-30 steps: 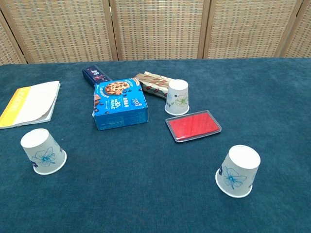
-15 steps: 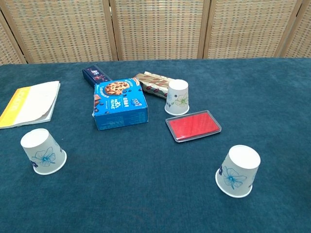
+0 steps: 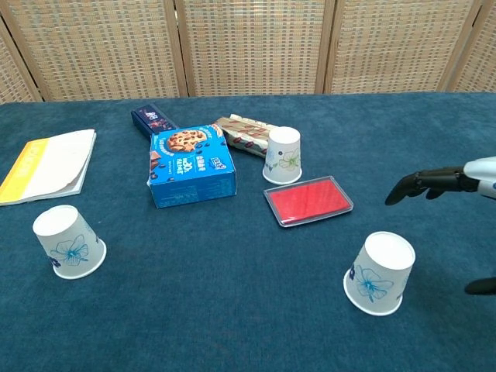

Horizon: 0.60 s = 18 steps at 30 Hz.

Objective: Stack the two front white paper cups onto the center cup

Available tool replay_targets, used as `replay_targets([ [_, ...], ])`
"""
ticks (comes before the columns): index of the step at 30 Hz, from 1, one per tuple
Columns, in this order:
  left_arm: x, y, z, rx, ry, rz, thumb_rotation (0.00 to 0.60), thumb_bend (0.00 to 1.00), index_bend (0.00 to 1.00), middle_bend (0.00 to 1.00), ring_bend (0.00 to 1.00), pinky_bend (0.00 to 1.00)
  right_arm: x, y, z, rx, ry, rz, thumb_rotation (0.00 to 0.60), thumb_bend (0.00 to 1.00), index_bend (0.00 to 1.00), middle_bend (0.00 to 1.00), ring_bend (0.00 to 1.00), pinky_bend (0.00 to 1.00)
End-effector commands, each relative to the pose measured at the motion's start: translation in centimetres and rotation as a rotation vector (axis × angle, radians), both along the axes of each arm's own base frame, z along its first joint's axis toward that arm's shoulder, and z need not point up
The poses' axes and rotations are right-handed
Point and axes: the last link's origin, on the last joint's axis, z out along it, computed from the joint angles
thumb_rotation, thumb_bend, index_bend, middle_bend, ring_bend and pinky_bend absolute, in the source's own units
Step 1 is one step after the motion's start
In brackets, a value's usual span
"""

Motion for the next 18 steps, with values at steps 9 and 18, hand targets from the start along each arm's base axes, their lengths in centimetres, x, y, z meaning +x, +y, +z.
replay_targets([
  [9, 0.0, 0.2, -0.2, -0.006, 0.003, 0.007, 0.600, 0.00, 0.00, 0.00, 0.00, 0.00, 2.7, -1.4, -2.7, 0.038, -0.007, -0.009, 0.600, 0.36, 0.27, 0.33, 0.28, 0.32],
  [18, 0.0, 0.3, -0.3, -0.009, 0.007, 0.011, 0.600, 0.00, 0.00, 0.00, 0.00, 0.00, 3.4, -1.9, -4.4, 0.053, 0.014, -0.026, 0.600, 0.40, 0.30, 0.36, 0.32, 0.37],
])
